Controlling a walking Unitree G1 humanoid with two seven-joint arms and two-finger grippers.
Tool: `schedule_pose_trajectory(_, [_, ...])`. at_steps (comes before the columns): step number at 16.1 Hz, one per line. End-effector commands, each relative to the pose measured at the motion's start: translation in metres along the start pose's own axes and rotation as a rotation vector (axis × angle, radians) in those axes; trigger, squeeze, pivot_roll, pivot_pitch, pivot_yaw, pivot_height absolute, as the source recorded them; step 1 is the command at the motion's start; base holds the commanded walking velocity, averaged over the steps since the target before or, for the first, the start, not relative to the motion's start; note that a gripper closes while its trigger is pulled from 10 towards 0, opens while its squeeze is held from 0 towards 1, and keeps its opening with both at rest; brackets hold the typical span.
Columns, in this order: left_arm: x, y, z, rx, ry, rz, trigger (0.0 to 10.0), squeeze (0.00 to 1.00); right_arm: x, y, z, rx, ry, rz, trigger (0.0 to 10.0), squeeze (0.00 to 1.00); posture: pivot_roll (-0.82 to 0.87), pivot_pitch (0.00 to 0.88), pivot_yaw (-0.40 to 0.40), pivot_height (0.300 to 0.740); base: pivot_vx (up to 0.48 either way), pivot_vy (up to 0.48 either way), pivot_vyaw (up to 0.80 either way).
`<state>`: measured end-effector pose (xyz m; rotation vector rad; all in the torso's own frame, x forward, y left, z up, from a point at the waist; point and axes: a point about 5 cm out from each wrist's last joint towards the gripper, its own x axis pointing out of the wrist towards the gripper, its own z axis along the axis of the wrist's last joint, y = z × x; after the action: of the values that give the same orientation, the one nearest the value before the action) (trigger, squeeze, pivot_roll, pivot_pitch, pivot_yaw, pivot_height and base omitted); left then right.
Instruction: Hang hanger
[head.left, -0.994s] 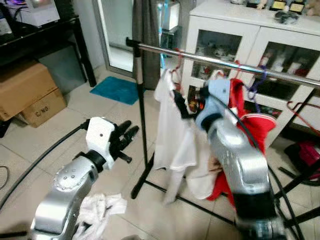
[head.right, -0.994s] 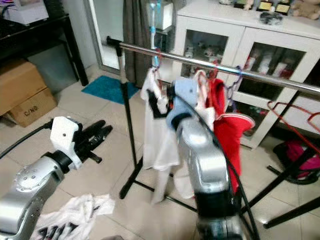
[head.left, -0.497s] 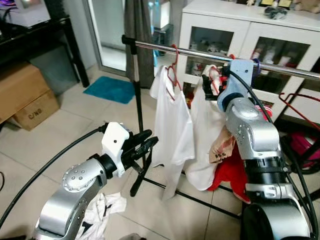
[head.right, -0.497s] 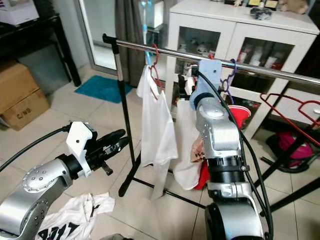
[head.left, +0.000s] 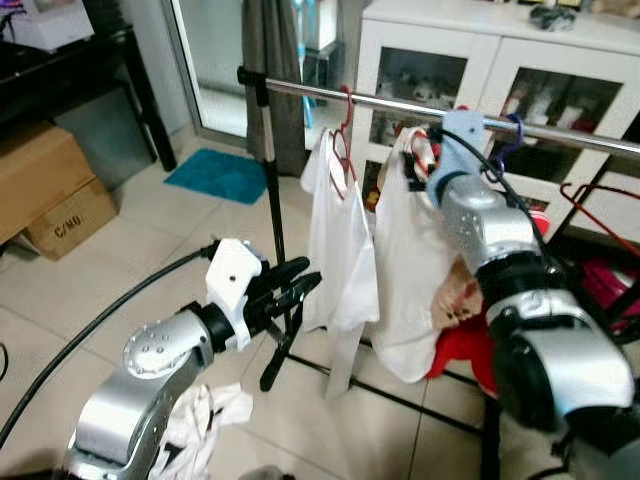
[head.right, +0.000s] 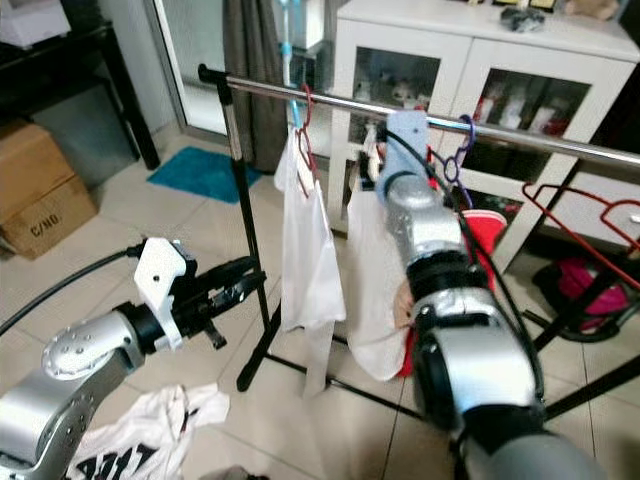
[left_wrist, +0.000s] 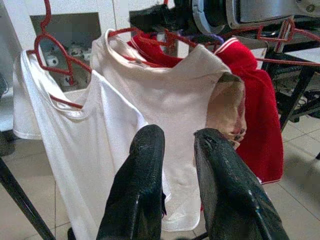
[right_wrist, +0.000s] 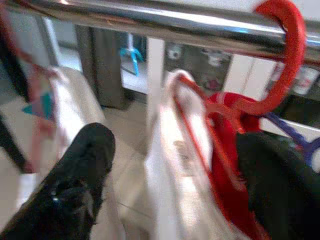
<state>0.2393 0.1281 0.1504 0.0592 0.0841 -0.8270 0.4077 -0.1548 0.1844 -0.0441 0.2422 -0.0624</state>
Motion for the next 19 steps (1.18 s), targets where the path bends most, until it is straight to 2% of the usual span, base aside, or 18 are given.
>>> schedule_pose_trajectory(1, [0.001,-0.003,0.004,0.011,-0.001,-0.02,10.0,0.0,0.002,-0.008,0.005,0.003,-0.011,-0.036,3.6,0.0,0.04,0.0,0.02,0.74,0.0,0.0,0.0])
schedule_pose_trajectory(4, [-0.001,-0.004,0.003,0.007,0.005,-0.022,10.0,0.0,0.005,-0.015,0.007,0.017,-0.011,-0.05,3.9,0.0,0.04,0.0,0.019,0.74,0.0,0.0,0.0])
schedule_pose_trajectory(5, [-0.001,-0.004,0.002,0.007,0.007,-0.025,10.0,0.0,0.005,-0.016,0.005,0.033,-0.001,-0.035,3.6,0.0,0.03,0.0,0.023,0.74,0.0,0.0,0.0])
schedule_pose_trajectory(8, [0.0,-0.004,0.003,0.008,0.01,-0.036,10.0,0.0,0.007,-0.011,0.004,0.052,0.006,0.048,1.9,0.0,0.03,0.0,0.03,0.74,0.0,0.0,0.0])
schedule_pose_trajectory(9, [0.001,-0.003,0.004,0.011,0.009,-0.041,10.0,0.0,0.007,-0.008,0.003,0.039,0.015,0.089,0.4,0.0,0.03,0.0,0.032,0.74,0.0,0.0,0.0])
schedule_pose_trajectory(10, [0.001,-0.003,0.004,0.011,0.009,-0.043,10.0,0.0,0.007,-0.009,0.003,0.031,0.022,0.088,0.0,0.0,0.03,0.0,0.033,0.74,0.0,0.0,0.0])
schedule_pose_trajectory(19, [-0.005,-0.003,0.005,0.019,0.03,-0.051,10.0,0.0,0.007,-0.005,-0.016,0.021,0.114,0.032,0.0,0.0,0.05,0.0,0.032,0.74,0.0,0.0,0.0])
